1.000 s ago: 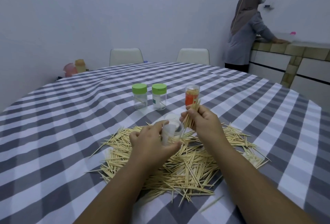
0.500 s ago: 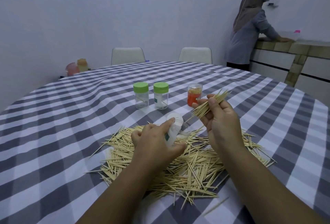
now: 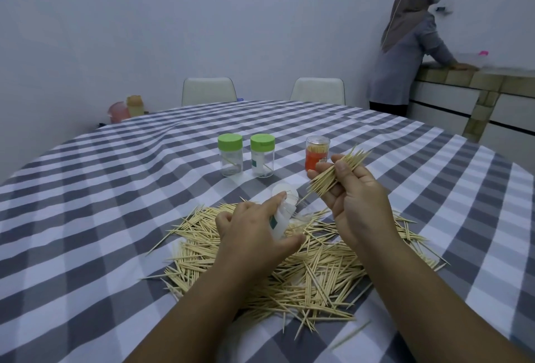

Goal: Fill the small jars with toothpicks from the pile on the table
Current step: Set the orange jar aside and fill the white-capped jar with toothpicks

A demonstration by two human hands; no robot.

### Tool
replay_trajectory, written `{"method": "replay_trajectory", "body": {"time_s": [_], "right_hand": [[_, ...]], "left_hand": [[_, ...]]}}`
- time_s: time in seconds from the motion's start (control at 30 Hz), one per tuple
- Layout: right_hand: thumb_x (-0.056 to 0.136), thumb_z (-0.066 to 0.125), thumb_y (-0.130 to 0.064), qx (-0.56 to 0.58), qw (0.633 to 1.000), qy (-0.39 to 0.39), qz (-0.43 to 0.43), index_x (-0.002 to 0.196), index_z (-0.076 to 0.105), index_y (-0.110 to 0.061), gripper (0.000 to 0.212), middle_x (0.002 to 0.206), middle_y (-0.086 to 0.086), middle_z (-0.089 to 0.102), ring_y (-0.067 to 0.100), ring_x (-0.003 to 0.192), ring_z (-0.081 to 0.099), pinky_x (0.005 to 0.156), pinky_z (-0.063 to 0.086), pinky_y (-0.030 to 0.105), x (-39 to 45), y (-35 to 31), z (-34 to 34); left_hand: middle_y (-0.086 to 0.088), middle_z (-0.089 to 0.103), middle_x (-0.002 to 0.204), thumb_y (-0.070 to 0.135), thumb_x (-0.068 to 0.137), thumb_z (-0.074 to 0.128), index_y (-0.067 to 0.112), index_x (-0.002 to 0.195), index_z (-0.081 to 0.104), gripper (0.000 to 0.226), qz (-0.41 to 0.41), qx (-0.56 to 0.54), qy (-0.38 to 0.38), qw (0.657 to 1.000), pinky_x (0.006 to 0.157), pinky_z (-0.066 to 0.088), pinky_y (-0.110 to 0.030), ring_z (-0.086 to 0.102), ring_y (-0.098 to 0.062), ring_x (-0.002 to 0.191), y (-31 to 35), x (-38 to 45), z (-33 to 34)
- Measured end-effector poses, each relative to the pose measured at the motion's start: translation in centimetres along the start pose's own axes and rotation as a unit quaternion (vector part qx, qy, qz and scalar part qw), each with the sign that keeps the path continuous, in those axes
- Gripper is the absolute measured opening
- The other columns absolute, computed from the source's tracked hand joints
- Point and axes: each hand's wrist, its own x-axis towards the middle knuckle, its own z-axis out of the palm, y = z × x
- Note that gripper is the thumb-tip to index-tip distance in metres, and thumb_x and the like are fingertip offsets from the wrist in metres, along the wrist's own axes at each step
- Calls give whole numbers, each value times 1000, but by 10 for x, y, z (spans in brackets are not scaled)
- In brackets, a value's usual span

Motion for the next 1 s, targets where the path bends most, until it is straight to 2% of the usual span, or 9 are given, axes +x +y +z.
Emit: {"method": "replay_trajectory", "body": {"time_s": [0.13, 0.3, 0.5, 0.63, 0.7, 0.8, 0.87, 0.93, 1.0], "right_hand": [[98, 44, -14, -57, 998, -23, 16, 102, 60, -11, 16, 83, 7, 71, 23, 88, 70, 74, 58, 30, -3, 11, 1], [97, 48, -22, -191, 981, -41, 12, 93, 65, -21, 17, 94, 0, 74, 17, 100, 65, 90, 47, 32, -9, 17, 3], [96, 50, -22, -220, 969, -95, 52, 108, 64, -18, 19, 102, -6, 73, 8, 92, 68, 78, 55, 27, -16, 18, 7], [95, 51, -27, -265, 957, -112, 40, 106, 63, -30, 16, 107, -11, 70, -3, 97, 63, 75, 50, 15, -16, 16, 7], [95, 50, -31, -278, 953, -116, 39, 109, 62, -31, 18, 110, -13, 69, -2, 105, 60, 82, 48, 19, -16, 15, 6], [96, 46, -38, -291, 948, -114, 53, 115, 62, -30, 26, 112, -13, 69, 7, 116, 56, 100, 43, 36, -15, 12, 4], [97, 42, -40, -297, 948, -105, 53, 111, 62, -30, 26, 113, -11, 68, 12, 116, 56, 103, 41, 40, -12, 8, 2], [99, 42, -34, -349, 932, -91, 35, 111, 63, -28, 24, 114, -8, 66, 12, 113, 56, 98, 44, 36, -8, 0, -4], [99, 44, -21, -453, 885, -104, 29, 119, 61, -25, 27, 122, -6, 63, 7, 111, 54, 85, 44, 23, -4, -7, -11]], "left_hand": [[13, 48, 131, 66, 78, 56, 43, 145, 26, 77, 9, 5, 0, 1000, 92, 15, -32, 31, -8, 125, -1, 0, 2], [14, 49, 129, 65, 79, 56, 43, 143, 29, 73, 10, -8, 7, 1000, 89, 14, -30, 31, -6, 123, -2, 0, 3], [14, 49, 116, 64, 79, 56, 44, 137, 36, 64, 1, -19, 10, 1000, 87, 14, -30, 34, -7, 120, -1, 1, 2], [12, 51, 124, 65, 79, 55, 42, 139, 35, 67, -3, -20, 9, 1000, 85, 12, -29, 33, -7, 123, -1, 2, 3], [11, 51, 127, 65, 79, 56, 41, 141, 33, 70, -4, -19, 8, 1000, 87, 13, -30, 32, -8, 125, -2, 2, 3], [10, 50, 129, 65, 78, 58, 42, 142, 32, 72, -4, -20, 5, 1000, 90, 14, -30, 32, -8, 126, -3, 1, 3], [9, 51, 129, 66, 77, 58, 42, 142, 32, 74, -6, -20, 5, 1000, 90, 14, -30, 32, -9, 125, -3, 1, 3], [7, 51, 129, 66, 77, 58, 41, 143, 31, 75, -13, -21, 7, 1000, 87, 12, -29, 33, -10, 125, -4, 2, 2], [6, 51, 129, 65, 77, 59, 42, 143, 31, 74, -21, -26, 11, 999, 84, 9, -27, 33, -11, 124, -5, 3, 1]]}}
